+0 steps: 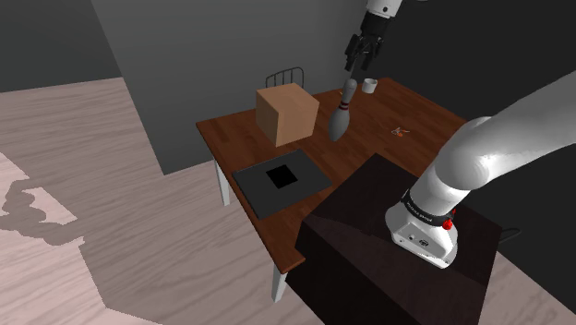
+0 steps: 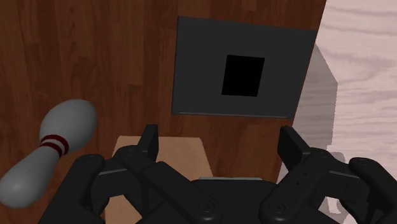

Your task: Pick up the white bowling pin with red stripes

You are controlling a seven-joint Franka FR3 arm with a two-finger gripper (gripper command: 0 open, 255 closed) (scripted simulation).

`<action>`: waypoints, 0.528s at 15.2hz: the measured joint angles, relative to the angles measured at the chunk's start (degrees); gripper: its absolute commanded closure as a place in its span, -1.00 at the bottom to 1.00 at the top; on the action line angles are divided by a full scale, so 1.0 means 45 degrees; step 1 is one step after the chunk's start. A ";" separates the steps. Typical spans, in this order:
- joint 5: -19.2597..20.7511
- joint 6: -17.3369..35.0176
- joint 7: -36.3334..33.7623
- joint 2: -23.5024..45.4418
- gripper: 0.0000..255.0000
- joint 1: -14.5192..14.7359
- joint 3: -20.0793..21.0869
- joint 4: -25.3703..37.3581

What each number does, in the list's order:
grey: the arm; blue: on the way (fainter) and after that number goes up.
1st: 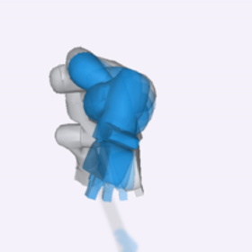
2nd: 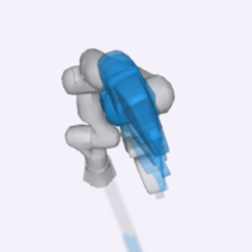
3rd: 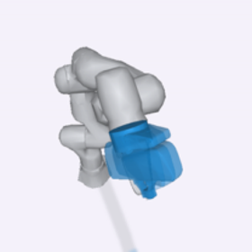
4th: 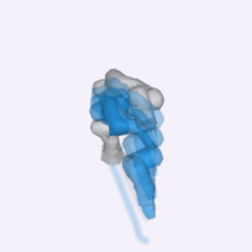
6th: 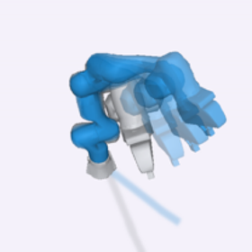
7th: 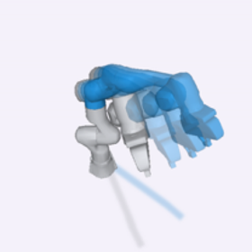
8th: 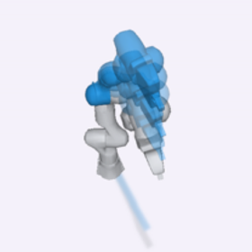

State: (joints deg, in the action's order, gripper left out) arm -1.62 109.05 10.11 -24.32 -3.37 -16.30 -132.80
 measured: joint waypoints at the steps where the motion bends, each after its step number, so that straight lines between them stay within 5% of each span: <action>1: -0.0061 0.0233 0.0322 0.0559 -1.00 -0.0017 -0.0256 0.0265; 8: -0.0861 0.1048 0.2532 0.3773 -1.00 -0.0291 -0.1709 0.2104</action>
State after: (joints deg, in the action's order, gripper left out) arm -5.50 113.77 21.50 -7.34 -4.68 -23.99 -123.34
